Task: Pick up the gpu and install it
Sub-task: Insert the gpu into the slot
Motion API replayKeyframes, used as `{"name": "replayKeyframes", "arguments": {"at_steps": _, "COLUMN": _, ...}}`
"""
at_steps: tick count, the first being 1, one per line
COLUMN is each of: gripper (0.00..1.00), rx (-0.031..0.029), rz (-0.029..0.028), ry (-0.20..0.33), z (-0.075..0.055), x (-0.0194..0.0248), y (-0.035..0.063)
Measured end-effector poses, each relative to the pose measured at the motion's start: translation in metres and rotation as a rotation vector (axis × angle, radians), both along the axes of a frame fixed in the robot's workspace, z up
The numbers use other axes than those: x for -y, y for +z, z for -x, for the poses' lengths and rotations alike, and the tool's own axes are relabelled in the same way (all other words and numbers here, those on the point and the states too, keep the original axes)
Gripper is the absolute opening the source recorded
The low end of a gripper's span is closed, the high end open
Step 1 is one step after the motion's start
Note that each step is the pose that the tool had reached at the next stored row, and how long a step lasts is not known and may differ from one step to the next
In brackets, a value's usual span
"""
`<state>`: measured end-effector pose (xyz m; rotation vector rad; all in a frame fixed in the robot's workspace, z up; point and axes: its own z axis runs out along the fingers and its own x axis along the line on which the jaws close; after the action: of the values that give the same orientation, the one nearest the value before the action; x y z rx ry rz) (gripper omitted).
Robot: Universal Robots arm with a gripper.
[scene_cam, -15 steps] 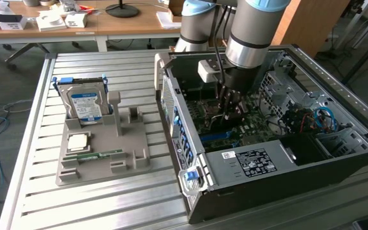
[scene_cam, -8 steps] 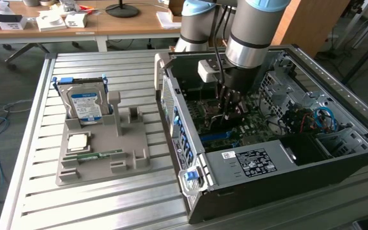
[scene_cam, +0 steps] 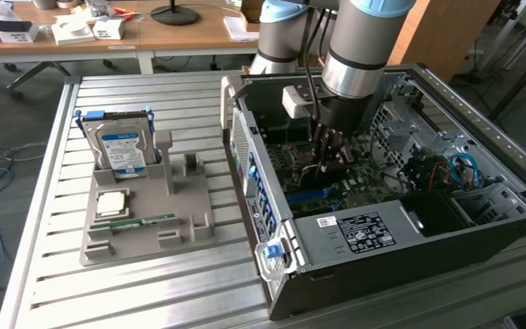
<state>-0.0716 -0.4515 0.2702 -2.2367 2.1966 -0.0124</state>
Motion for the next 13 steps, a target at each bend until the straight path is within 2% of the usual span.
{"name": "replayKeyframes", "arguments": {"at_steps": 13, "gripper": 0.26, "rx": -0.0001, "rz": 0.0001, "ry": -0.009, "z": -0.0016, "x": 0.0010, "y": 0.0000}}
